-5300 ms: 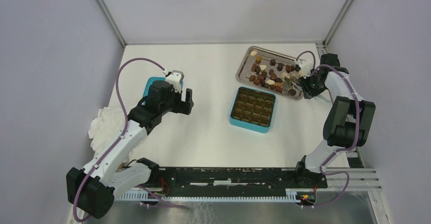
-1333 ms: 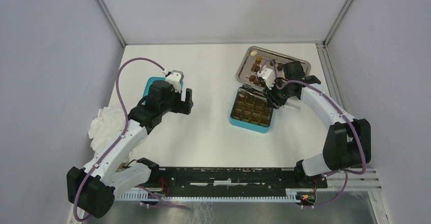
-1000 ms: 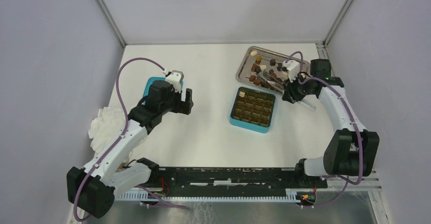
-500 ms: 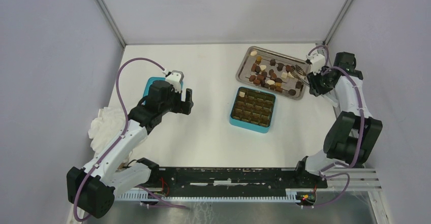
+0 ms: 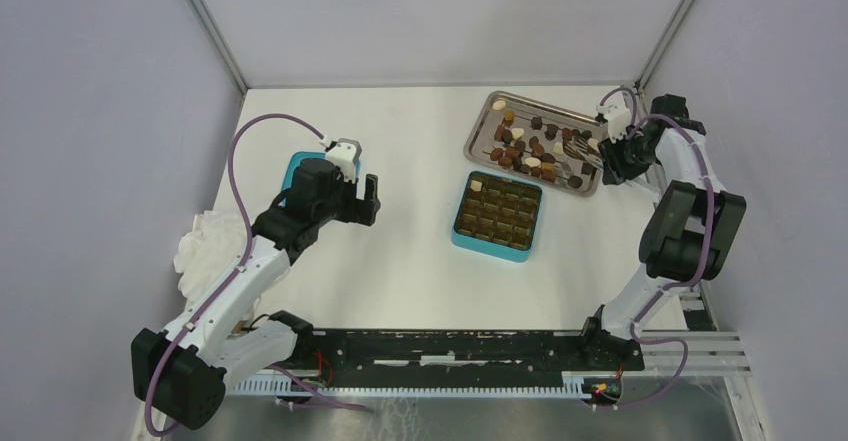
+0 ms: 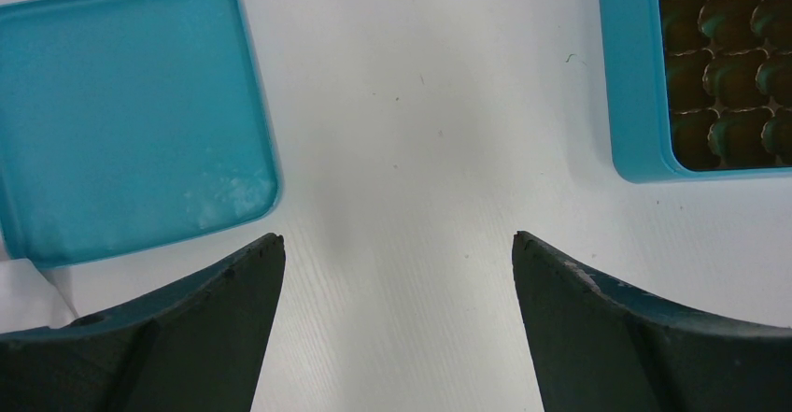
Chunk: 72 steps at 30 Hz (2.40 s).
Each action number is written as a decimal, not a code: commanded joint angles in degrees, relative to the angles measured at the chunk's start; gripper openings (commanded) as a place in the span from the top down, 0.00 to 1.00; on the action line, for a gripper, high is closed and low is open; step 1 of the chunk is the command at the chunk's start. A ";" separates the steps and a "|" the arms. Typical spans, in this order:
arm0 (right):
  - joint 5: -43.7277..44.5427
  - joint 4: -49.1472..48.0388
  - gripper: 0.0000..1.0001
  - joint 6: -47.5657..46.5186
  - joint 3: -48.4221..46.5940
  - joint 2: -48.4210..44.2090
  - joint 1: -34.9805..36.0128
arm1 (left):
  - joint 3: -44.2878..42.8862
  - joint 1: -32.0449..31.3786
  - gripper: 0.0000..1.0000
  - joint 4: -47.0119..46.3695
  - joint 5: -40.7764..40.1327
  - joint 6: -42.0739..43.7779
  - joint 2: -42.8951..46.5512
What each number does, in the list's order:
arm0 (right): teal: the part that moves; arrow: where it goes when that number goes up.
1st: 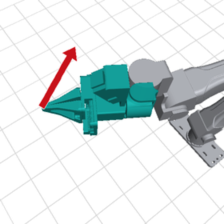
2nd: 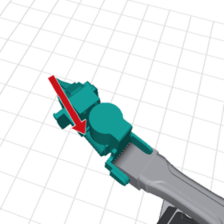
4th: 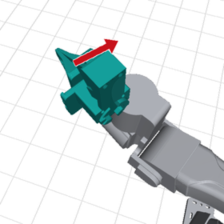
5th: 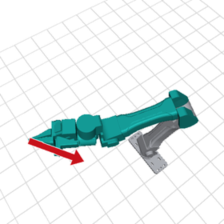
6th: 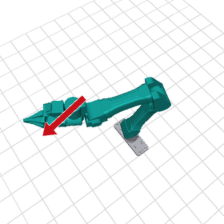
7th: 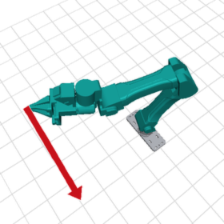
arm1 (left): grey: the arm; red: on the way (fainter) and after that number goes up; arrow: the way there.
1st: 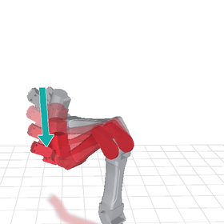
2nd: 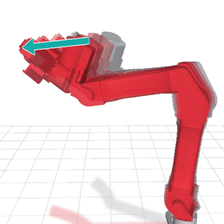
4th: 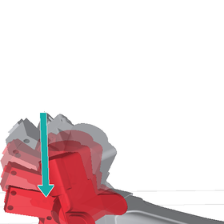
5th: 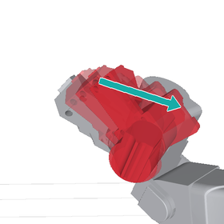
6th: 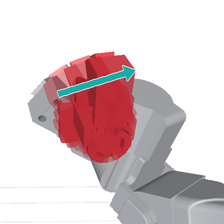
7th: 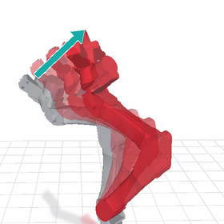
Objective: Pack the chocolate
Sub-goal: Place the fake chocolate in the packing box, then pick up the fake chocolate from the plate, then place the fake chocolate in the packing box.
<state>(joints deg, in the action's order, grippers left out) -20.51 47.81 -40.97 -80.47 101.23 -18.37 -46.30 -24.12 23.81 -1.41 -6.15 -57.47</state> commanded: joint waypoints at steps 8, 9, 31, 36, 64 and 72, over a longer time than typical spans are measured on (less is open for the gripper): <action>-1.04 0.79 0.57 0.89 -7.12 5.28 1.78 | -0.26 0.28 0.04 -1.23 0.36 3.34 0.56; -0.94 0.81 0.57 1.06 -7.52 5.80 1.93 | -0.23 0.27 0.04 -1.23 0.36 3.34 0.55; 1.05 -0.56 0.91 2.25 -7.88 5.83 4.33 | -0.28 0.25 0.04 -1.23 0.62 3.43 0.43; 0.34 -2.57 1.00 2.73 -4.58 0.96 4.30 | -0.33 0.25 0.04 -1.23 0.75 3.34 0.68; -21.53 -2.37 1.00 0.29 16.93 -23.53 14.12 | -0.19 0.30 0.04 -1.25 1.07 3.25 0.44; -16.43 -5.61 1.00 1.13 21.33 -23.45 17.46 | -0.11 0.28 0.04 -1.23 0.80 3.25 0.41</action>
<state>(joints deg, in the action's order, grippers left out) -38.28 46.98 -39.92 -59.35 79.00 -1.56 -46.30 -24.12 23.90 -0.99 -6.15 -57.47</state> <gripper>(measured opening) 0.359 0.957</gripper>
